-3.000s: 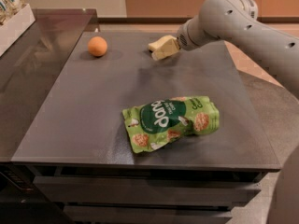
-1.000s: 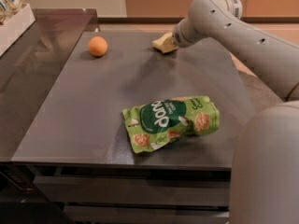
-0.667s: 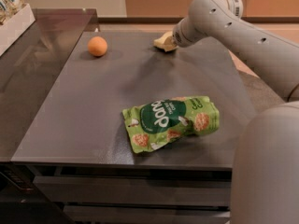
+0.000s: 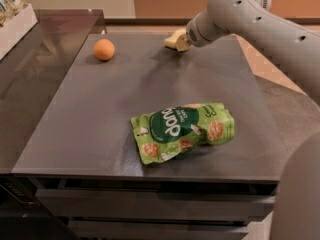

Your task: Move sponge near green rice chip bag

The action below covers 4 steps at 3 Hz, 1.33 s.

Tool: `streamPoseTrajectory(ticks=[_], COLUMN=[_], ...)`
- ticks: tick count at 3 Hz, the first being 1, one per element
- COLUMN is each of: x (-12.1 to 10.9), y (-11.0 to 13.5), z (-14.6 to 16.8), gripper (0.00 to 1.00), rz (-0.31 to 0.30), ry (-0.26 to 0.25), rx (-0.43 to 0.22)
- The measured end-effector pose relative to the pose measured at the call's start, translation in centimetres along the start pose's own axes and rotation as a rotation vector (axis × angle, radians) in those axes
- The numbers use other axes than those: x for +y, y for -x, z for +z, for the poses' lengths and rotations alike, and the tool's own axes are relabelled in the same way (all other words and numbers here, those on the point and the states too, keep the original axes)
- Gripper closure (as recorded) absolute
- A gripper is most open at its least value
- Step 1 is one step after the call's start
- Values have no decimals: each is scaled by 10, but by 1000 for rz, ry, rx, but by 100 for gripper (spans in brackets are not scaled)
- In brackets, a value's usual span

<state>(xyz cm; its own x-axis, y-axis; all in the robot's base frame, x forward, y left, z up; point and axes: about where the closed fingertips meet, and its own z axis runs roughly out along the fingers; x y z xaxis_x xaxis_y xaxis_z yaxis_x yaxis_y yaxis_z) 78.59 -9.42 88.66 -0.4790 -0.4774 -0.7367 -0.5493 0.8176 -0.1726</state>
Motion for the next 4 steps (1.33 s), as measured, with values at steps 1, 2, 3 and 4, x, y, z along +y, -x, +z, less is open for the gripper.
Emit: streamPoseTrajectory(ticks=[1,2,3,4], x=[15,32,45,58], y=[2,-7,-19,-31], z=[-36,-69,-105,-139], gripper=[100,100,100,100], rz=[-20,2,36,54], ry=[42,86,106,112], rx=[8,53,88,92])
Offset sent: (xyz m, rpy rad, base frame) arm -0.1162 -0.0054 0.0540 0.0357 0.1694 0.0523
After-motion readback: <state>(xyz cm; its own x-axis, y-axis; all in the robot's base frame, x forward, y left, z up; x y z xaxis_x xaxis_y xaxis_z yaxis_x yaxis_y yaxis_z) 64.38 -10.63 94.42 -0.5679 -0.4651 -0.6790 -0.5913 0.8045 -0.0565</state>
